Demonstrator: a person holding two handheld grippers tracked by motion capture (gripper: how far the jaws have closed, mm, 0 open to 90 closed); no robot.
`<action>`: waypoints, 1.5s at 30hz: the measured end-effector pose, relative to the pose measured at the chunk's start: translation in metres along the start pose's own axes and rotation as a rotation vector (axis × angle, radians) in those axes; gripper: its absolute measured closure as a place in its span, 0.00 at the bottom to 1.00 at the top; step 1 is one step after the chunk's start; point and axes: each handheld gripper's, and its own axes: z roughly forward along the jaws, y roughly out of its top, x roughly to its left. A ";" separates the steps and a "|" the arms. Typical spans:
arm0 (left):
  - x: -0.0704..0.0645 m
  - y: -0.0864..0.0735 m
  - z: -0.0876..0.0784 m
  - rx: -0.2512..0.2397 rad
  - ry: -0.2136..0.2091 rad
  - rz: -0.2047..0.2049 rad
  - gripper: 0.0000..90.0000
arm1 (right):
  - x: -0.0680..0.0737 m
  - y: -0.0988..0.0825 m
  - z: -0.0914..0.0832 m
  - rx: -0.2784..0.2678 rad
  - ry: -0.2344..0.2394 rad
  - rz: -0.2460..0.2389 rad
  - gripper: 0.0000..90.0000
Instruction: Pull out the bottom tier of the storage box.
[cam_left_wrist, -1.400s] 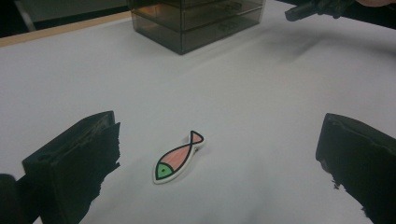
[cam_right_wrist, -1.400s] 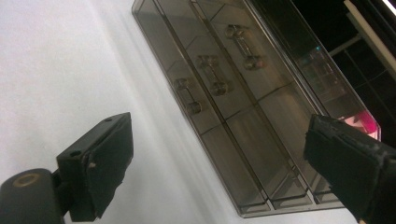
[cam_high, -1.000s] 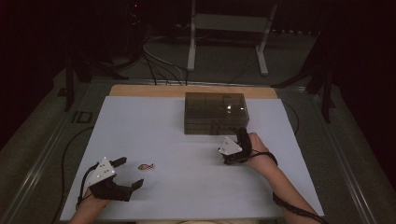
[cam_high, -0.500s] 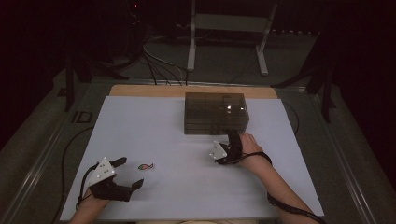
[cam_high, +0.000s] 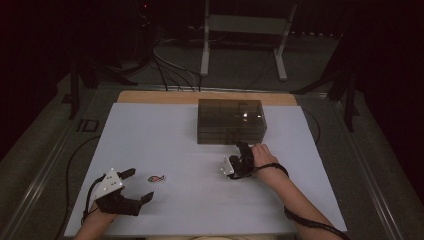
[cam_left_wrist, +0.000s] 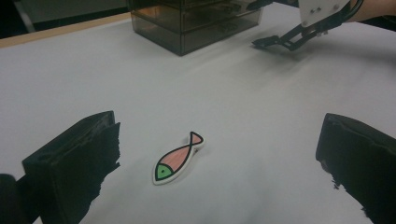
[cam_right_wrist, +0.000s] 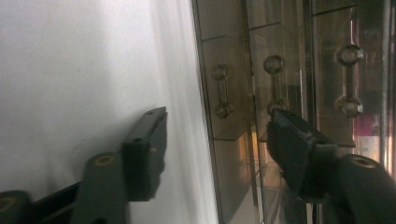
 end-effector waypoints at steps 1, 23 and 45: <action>0.000 0.000 0.000 0.000 0.001 0.000 0.00 | 0.000 0.001 0.001 0.003 -0.001 -0.005 0.47; 0.000 0.000 0.000 0.000 -0.002 0.004 0.00 | 0.007 0.006 0.029 0.077 -0.092 -0.134 0.85; 0.000 0.000 0.000 0.000 -0.001 0.002 0.00 | 0.010 0.008 0.029 0.083 -0.126 -0.185 0.89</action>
